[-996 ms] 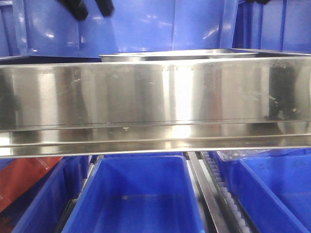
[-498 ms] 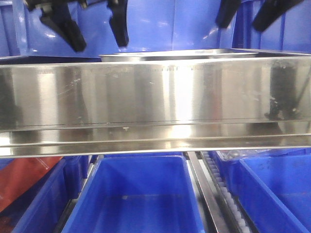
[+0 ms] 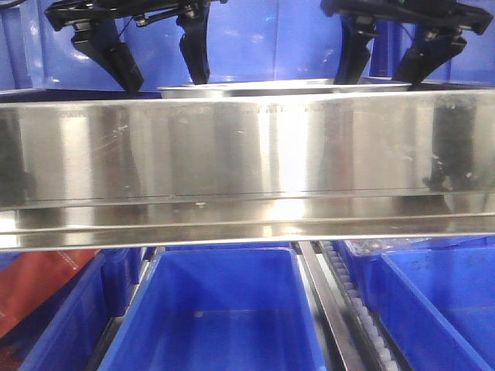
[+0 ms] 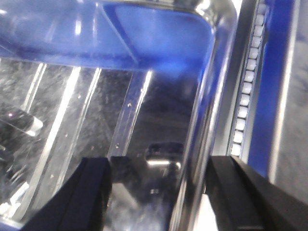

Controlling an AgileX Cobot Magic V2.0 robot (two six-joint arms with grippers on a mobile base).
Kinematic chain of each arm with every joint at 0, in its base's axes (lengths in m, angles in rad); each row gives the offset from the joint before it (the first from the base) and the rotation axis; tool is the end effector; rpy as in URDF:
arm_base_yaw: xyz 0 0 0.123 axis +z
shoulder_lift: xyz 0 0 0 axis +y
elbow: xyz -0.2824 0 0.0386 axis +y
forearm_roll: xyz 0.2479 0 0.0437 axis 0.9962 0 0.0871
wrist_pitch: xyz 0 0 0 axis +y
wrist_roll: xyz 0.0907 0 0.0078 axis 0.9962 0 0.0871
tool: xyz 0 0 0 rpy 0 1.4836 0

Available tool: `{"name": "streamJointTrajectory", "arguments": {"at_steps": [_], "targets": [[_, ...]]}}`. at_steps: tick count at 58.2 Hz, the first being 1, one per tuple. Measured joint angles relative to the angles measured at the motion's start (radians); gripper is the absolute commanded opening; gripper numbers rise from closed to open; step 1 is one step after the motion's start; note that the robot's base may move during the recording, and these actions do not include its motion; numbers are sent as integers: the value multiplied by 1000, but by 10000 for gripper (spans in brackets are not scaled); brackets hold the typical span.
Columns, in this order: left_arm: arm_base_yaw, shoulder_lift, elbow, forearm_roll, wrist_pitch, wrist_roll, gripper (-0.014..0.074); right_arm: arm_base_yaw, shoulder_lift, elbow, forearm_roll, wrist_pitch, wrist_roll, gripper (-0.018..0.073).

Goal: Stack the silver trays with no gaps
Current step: 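Grip the top silver tray's opposite rims with both grippers, then lift the silver tray off the stack with both grippers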

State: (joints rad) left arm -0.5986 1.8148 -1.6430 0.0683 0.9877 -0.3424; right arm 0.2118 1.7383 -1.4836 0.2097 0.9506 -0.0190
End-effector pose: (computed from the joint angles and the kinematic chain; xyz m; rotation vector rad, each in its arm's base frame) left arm 0.3341 -0.2216 0.3085 0.3701 2.6328 -0.2279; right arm 0.3644 0.0941 0.2945 -0.1990 2.6855 0.3267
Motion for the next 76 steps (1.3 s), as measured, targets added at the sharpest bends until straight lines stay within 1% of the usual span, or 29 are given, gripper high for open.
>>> {"name": "streamJointTrajectory", "arguments": {"at_steps": [16, 29, 32, 34, 37, 39, 46, 47, 48, 51, 53, 56, 62, 69, 76], "targets": [[0, 52, 0, -23, -2, -2, 402, 0, 2, 0, -3, -6, 2, 319], [0, 58, 0, -42, -4, -2, 402, 0, 2, 0, -4, -6, 2, 317], [0, 58, 0, -44, -6, -2, 402, 0, 2, 0, -4, -6, 2, 307], [0, 58, 0, -46, -6, -2, 396, 0, 2, 0, -4, -6, 2, 286], [0, 58, 0, -46, -6, -2, 358, 0, 2, 0, -6, -6, 2, 239], [0, 58, 0, -48, -6, -2, 301, 0, 2, 0, -8, -6, 2, 198], [0, 58, 0, -45, -10, -6, 25, 0, 4, 0, -17, -1, 2, 43], [0, 58, 0, -40, -7, -8, -35, 0, 4, 0, -23, 1, 2, 8], [0, 58, -2, -38, -7, -8, -51, 0, 4, 0, -29, 1, 2, -15], [7, 58, -2, -27, -5, -10, 5, -5, 4, 0, -44, 10, 2, -100], [8, 58, -4, -25, -5, -10, 8, -5, 4, 0, -44, 10, 11, -90], [8, 58, -4, -25, -2, -13, -10, -7, 4, 0, -46, 10, 19, -76], [8, 58, -8, -25, 5, -19, -26, -7, 4, 0, -46, 10, 19, -80], [8, 58, -33, -32, 55, -22, -26, -7, 0, -3, -46, 27, 19, -80], [8, 62, -81, -41, 136, -24, -26, -7, -20, -22, -40, 78, 19, -80]]}}
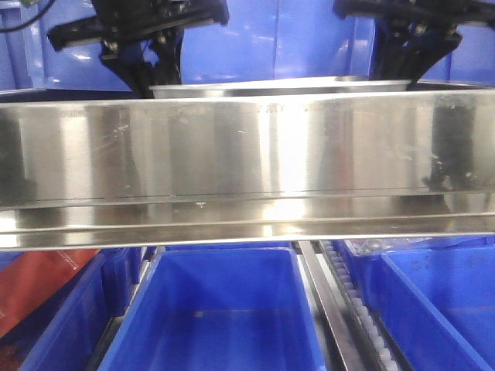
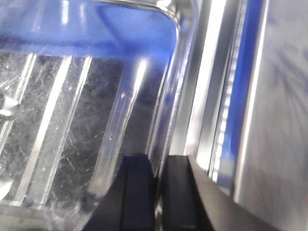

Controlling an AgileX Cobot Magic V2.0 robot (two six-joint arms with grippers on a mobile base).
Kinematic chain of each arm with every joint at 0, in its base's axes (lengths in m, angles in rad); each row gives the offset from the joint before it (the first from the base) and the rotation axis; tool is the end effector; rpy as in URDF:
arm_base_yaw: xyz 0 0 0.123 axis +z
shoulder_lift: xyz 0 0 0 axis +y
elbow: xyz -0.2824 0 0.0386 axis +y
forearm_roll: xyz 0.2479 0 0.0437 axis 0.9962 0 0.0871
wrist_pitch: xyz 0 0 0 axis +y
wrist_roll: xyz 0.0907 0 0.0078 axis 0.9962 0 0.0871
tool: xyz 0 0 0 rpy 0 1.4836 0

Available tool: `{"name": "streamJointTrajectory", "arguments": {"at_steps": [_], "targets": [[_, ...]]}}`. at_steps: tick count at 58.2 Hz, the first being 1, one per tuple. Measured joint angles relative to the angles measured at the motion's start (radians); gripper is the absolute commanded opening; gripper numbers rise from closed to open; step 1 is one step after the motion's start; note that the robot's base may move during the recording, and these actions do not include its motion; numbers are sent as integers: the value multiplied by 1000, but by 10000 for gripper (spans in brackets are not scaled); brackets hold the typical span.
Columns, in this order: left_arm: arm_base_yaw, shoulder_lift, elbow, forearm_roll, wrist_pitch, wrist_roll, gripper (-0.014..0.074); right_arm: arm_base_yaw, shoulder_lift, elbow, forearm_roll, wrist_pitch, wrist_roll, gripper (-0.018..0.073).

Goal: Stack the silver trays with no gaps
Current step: 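Lift the silver tray off the stack with both grippers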

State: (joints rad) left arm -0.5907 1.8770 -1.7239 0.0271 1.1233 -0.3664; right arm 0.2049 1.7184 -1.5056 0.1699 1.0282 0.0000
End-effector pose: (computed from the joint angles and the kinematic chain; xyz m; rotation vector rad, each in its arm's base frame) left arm 0.3396 -0.2250 0.3015 0.3211 2.7642 -0.2145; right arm 0.3578 0.0878 0.3048 -0.2016 2.7231 0.2823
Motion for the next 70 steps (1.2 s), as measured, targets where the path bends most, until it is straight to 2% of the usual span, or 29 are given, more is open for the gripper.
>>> {"name": "streamJointTrajectory", "arguments": {"at_steps": [14, 38, 49, 61, 70], "targets": [[-2, 0, -150, 0, 116, 2, -26, 0, -55, -76, -6, 100, 10, -80], [-2, -89, -287, 37, 131, 8, -26, 0, -131, -274, -13, 176, 19, -80], [-2, -126, -299, 107, 9, 8, -26, 0, -135, -355, -6, 80, 11, -80], [-2, -130, -299, 188, -149, 6, -26, 0, -135, -362, -16, -83, 7, -80], [-2, -130, -299, 239, -231, 4, -26, 0, -135, -363, -20, -135, 0, -80]]}}
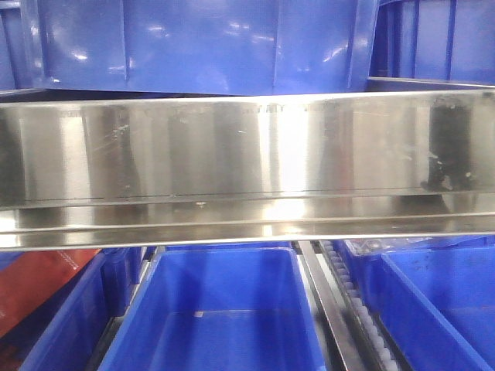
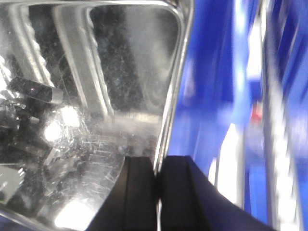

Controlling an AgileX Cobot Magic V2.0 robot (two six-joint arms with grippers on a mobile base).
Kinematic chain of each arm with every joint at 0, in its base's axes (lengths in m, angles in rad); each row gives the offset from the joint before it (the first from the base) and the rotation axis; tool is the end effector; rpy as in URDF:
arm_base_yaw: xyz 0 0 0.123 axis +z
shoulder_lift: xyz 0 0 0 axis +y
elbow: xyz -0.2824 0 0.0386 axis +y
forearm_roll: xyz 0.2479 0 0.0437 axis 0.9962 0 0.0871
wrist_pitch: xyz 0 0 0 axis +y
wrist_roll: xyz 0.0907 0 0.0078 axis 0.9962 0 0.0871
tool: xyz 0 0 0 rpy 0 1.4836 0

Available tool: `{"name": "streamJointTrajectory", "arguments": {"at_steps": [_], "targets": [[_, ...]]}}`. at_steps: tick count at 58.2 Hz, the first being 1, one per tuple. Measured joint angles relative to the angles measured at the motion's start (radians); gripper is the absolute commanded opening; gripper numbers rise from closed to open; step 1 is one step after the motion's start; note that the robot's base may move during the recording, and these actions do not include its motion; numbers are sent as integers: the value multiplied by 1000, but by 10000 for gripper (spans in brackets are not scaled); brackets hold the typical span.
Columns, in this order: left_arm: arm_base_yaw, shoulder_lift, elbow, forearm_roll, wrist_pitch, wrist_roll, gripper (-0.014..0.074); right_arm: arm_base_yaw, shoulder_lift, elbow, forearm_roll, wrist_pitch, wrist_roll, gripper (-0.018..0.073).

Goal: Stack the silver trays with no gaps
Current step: 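Lift the silver tray off the stack with both grippers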

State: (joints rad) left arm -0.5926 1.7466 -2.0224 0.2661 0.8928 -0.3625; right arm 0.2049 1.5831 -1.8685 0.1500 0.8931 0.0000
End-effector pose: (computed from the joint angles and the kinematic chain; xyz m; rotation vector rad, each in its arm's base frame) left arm 0.3353 -0.2032 0.4601 0.2890 2.0619 -0.2667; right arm 0.3369 0.0808 0.4720 -0.1868 2.0879 0.3032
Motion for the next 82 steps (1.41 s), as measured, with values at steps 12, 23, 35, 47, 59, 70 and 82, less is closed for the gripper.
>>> {"name": "streamJointTrajectory", "arguments": {"at_steps": [12, 23, 35, 47, 59, 70, 82], "targets": [[0, 0, 0, 42, -31, 0, -26, 0, 0, -2, 6, -4, 0, -80], [0, 0, 0, 49, -35, 0, -26, 0, 0, -2, 8, -4, 0, -80], [0, 0, 0, 50, -35, 0, -26, 0, 0, -2, 8, -6, 0, -80], [0, 0, 0, 52, -36, 0, -26, 0, 0, -2, 8, -6, 0, -80], [0, 0, 0, 52, -37, 0, -26, 0, 0, -2, 8, -6, 0, -80], [0, 0, 0, 52, -39, 0, -26, 0, 0, -2, 8, -6, 0, -80], [0, 0, 0, 52, -39, 0, -26, 0, 0, -2, 8, -6, 0, -80]]}}
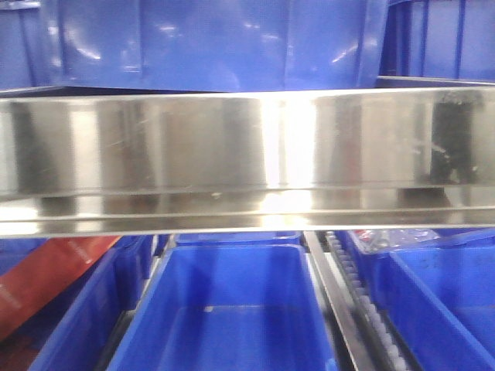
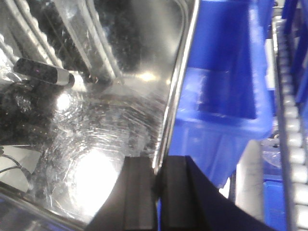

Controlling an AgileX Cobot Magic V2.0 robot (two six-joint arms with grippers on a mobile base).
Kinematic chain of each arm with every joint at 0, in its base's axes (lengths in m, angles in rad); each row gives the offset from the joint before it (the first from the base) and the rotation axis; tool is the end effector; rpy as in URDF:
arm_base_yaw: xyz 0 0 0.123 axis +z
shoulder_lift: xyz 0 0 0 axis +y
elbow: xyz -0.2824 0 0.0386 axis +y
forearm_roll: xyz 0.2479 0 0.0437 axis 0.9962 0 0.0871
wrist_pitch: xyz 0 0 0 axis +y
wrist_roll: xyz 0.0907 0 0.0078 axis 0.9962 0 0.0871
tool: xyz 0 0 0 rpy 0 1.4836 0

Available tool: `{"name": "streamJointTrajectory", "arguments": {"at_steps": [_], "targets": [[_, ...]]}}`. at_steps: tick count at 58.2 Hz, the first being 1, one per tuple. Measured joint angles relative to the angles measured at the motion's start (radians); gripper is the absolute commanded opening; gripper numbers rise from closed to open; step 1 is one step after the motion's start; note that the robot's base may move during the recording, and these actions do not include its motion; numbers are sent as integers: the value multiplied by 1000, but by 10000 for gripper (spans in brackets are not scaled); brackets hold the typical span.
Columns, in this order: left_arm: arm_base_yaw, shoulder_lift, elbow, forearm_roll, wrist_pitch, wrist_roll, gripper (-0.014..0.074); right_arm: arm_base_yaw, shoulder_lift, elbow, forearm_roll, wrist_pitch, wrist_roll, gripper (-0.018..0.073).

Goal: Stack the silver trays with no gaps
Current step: 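Lift the silver tray off the stack with both grippers, then drive the base to the other shelf holding the tray in both grippers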

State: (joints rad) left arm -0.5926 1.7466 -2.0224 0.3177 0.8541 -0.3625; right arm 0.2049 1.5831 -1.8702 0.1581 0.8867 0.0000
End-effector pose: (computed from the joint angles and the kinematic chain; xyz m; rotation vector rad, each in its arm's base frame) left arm 0.3380 -0.2017 0.4640 0.2991 2.0076 -0.2275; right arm 0.3369 0.0814 0.4731 -0.1841 2.0798 0.3132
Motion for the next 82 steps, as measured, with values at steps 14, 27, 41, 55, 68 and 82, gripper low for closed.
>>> {"name": "streamJointTrajectory", "arguments": {"at_steps": [14, 27, 41, 55, 68, 82], "targets": [[0, 0, 0, 0, -2, 0, -26, 0, 0, 0, 0, -2, 0, -80], [0, 0, 0, 0, -4, 0, -26, 0, 0, 0, 0, -2, 0, -80], [0, 0, 0, 0, -4, 0, -26, 0, 0, 0, 0, -2, 0, -80], [0, 0, 0, 0, -4, 0, -26, 0, 0, 0, 0, -2, 0, -80], [0, 0, 0, 1, -4, 0, -26, 0, 0, 0, 0, -2, 0, -80], [0, 0, 0, 2, -4, 0, -26, 0, 0, 0, 0, -2, 0, -80]]}}
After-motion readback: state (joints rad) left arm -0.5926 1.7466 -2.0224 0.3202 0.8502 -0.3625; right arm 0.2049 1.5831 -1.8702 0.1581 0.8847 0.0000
